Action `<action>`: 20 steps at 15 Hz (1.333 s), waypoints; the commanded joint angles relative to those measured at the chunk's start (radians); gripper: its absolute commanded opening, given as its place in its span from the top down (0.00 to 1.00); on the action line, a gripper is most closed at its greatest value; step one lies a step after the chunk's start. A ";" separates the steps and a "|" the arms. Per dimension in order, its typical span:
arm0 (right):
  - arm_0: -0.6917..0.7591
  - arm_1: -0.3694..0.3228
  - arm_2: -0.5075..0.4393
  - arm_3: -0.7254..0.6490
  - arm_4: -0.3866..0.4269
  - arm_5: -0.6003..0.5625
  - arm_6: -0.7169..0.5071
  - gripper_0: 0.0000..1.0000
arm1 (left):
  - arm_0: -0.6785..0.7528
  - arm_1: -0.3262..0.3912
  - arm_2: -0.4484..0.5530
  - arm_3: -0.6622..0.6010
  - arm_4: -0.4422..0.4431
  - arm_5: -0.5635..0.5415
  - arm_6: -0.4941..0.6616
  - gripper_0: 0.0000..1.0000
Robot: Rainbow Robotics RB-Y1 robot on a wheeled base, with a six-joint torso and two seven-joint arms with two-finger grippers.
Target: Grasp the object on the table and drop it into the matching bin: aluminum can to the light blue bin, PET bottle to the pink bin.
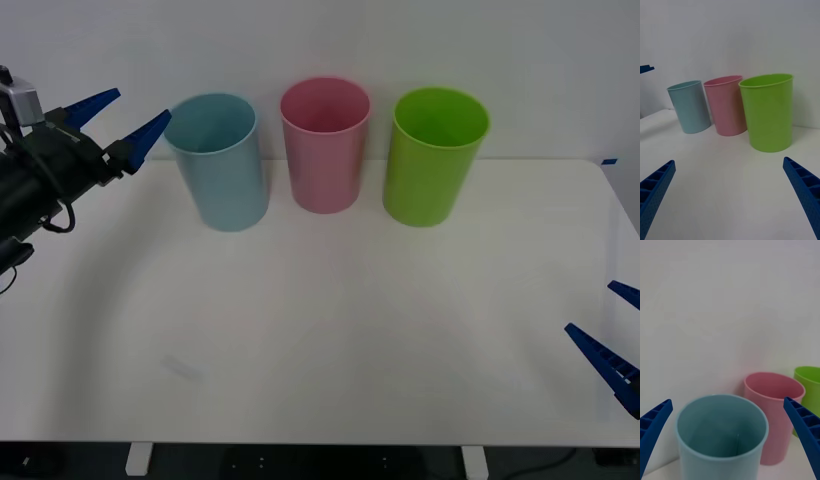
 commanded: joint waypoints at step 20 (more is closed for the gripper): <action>0.000 0.000 0.000 0.000 0.000 0.000 0.000 0.00 | 0.639 0.123 0.197 -0.202 0.212 -0.182 -0.187 0.00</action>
